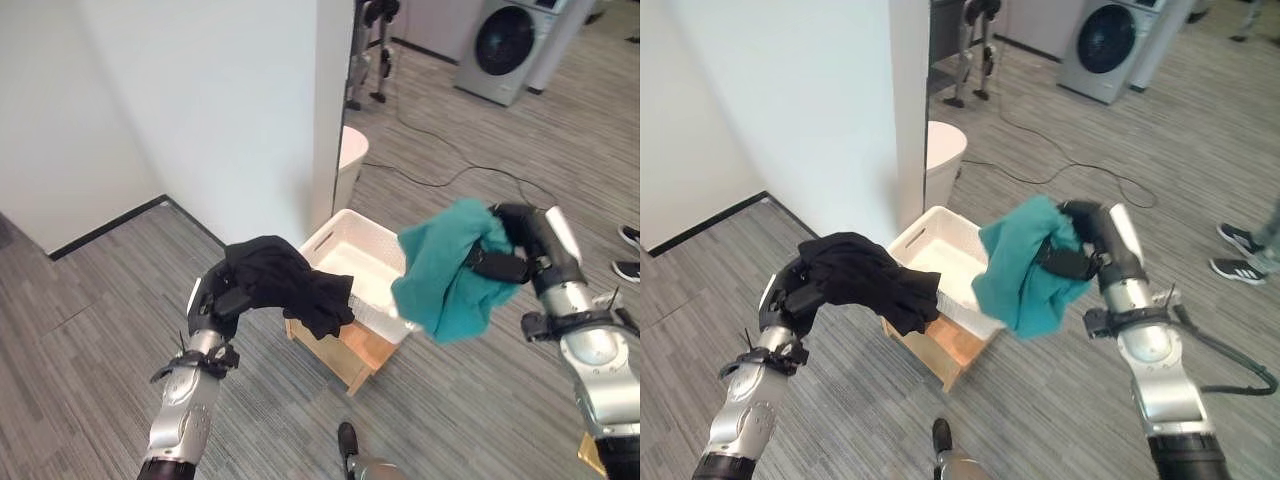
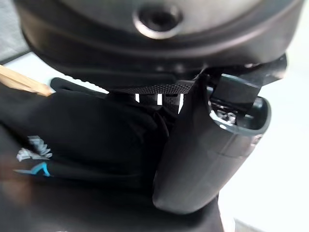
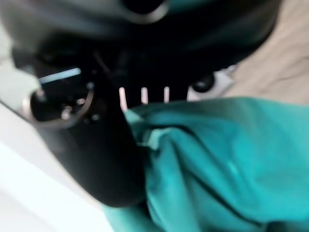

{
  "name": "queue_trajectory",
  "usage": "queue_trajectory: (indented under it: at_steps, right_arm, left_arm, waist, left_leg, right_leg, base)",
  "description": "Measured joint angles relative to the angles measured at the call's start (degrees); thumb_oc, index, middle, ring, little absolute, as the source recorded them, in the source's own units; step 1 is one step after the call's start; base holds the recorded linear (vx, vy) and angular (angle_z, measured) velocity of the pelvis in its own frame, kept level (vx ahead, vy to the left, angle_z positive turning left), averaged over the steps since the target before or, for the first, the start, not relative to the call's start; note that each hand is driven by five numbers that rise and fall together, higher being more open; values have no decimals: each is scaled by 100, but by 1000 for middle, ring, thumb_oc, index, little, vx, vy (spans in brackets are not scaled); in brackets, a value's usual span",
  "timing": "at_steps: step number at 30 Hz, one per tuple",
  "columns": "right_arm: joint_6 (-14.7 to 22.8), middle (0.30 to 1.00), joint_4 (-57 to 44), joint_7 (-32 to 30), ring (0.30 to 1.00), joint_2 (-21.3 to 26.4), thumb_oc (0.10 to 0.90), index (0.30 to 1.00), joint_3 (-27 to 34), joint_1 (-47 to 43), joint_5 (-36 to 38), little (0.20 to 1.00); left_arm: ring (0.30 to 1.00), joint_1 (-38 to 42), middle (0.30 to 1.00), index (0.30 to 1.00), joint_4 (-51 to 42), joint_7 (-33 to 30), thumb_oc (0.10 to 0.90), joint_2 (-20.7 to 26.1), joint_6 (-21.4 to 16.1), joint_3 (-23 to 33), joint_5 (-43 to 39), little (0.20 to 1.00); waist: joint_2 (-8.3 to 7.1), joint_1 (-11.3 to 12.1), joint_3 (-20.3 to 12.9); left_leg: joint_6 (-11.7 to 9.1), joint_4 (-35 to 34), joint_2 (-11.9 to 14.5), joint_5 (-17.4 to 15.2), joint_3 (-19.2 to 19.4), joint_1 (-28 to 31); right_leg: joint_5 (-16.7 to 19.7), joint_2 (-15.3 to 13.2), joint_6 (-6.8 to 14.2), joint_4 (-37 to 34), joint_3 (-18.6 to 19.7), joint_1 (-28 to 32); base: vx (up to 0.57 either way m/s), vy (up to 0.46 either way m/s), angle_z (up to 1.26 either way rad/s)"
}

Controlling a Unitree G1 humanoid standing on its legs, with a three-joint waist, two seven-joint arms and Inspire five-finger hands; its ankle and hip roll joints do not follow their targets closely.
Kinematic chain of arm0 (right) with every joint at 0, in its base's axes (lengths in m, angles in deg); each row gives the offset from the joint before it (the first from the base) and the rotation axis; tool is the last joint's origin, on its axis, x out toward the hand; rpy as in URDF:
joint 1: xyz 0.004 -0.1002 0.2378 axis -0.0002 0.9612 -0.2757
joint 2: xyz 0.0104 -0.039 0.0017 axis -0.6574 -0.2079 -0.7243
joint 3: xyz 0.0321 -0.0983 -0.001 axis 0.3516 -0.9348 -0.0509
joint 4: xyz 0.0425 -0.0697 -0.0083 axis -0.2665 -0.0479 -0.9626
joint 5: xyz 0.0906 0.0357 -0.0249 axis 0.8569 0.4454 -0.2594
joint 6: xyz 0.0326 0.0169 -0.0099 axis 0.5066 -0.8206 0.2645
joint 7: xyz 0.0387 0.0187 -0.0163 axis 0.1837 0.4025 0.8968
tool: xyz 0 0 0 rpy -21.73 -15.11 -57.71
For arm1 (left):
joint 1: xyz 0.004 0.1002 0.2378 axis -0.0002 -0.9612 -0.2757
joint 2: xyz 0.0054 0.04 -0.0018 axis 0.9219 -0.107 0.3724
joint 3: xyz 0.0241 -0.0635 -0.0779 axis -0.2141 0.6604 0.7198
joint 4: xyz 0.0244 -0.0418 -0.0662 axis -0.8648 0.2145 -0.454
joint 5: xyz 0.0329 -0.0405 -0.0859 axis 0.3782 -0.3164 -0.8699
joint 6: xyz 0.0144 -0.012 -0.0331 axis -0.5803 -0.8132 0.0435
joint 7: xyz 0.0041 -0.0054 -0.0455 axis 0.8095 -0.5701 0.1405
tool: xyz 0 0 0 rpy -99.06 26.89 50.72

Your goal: Pick up bed clothes into laundry basket.

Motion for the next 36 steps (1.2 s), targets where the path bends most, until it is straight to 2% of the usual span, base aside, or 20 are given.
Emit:
queue_trajectory:
  at_steps: [2, 4, 5, 9, 11, 15, 18, 21, 25, 28, 34, 36]
  right_arm:
    - [16, 300, 85, -70, 300, 227, 400, 300, 29, -407, -103, 300]
    - [152, 300, 64, -154, 300, 303, 400, 300, 27, -621, -189, 300]
    - [267, 300, 41, -189, 300, 496, 400, 300, 22, -627, -233, 300]
    - [484, 300, 298, -252, 300, 950, 400, 300, -281, -925, -411, 300]
    - [494, 300, 801, -261, 300, 1000, 400, 300, -592, -1271, -429, 300]
    - [428, 300, 1709, -258, 300, 990, 400, 300, -1188, -1547, -425, 300]
    - [305, 300, 2413, -219, 300, 805, 400, 300, -1558, -1596, -375, 300]
    - [161, 300, 2800, -139, 300, 679, 400, 300, -1808, -1593, -357, 300]
    - [116, 300, 3214, -126, 300, 372, 400, 300, -2000, -1736, -322, 300]
    - [40, 300, 3196, -75, 300, 226, 400, 300, -2260, -1742, -327, 300]
    - [10, 300, 3141, 25, 300, -262, 400, 300, -2308, -1637, -395, 300]
    - [-40, 300, 3202, 69, 300, -322, 400, 300, -2456, -1588, -566, 300]
  left_arm:
    - [300, -228, 300, 300, -1, 51, 400, -3, 5, -14, -182, 300]
    - [300, -399, 300, 300, -2, 56, 400, 39, 7, -15, -280, 300]
    - [300, -434, 300, 300, -3, 70, 400, 86, 8, -22, -290, 300]
    - [300, -487, 300, 300, -19, 73, 400, 299, 8, -17, -393, 300]
    - [300, -482, 300, 300, -51, 74, 400, 405, 8, -131, -408, 300]
    - [300, -518, 300, 300, -199, 77, 400, 597, 8, -261, -477, 300]
    - [300, -572, 300, 300, -203, 74, 400, 634, 6, -227, -493, 300]
    - [300, -635, 300, 300, -199, 68, 400, 639, 6, -236, -494, 300]
    - [300, -655, 300, 300, -192, 66, 400, 660, 5, -247, -495, 300]
    - [300, -698, 300, 300, -190, 65, 400, 660, 5, -247, -496, 300]
    - [300, -823, 300, 300, -182, 46, 400, 653, 7, -293, -488, 300]
    - [300, -823, 300, 300, -176, 46, 400, 654, 9, -435, -490, 300]
  waist:
    - [-36, 33, 21]
    - [-45, 70, 26]
    - [-26, 56, 22]
    - [-180, 38, -2]
    - [-192, 67, -11]
    - [-193, 312, -11]
    - [-181, 476, -5]
    - [-165, 517, 2]
    - [-151, 626, 11]
    - [-120, 673, 32]
    - [-85, 684, 59]
    - [-25, 756, 100]
  left_leg:
    - [-16, -286, 74, 67, 0, -160]
    - [-193, -505, 172, 449, 7, -183]
    - [-240, -544, 275, 789, 16, -112]
    - [-143, -838, 348, 1085, -23, 93]
    - [-135, -851, 315, 1100, -50, 107]
    - [-142, -852, 285, 1111, -143, 98]
    - [-155, -854, 256, 1121, -225, 94]
    - [-154, -859, 239, 1130, -362, 105]
    - [-153, -853, 232, 1130, -389, 110]
    - [-150, -850, 230, 1132, -409, 89]
    - [-190, -849, 228, 1172, -470, -85]
    - [-199, -846, 227, 1182, -487, -117]
  right_leg:
    - [-7, 52, -13, -231, -27, 297]
    - [-97, 157, 22, -235, -99, 469]
    - [-234, 232, 19, -236, -199, 577]
    - [-370, 248, 151, -239, -300, 682]
    - [-386, 214, 173, -239, -322, 701]
    - [-403, 178, 195, -239, -455, 713]
    - [-454, 138, 245, -240, -554, 749]
    - [-488, 111, 272, -240, -646, 799]
    - [-498, 111, 286, -241, -690, 811]
    - [-526, 111, 323, -242, -739, 803]
    - [-555, 106, 332, -241, -789, 652]
    - [-553, 94, 330, -240, -801, 627]
  base:
    - [90, -44, 13]
    - [57, -48, -1]
    - [40, -30, 11]
    - [38, -18, 12]
    - [24, -21, 9]
    - [5, -14, 14]
    - [26, -3, 20]
    - [2, -7, 21]
    - [-12, -8, 5]
    - [-13, 5, 5]
    - [-14, 7, 5]
    - [-11, 11, 5]
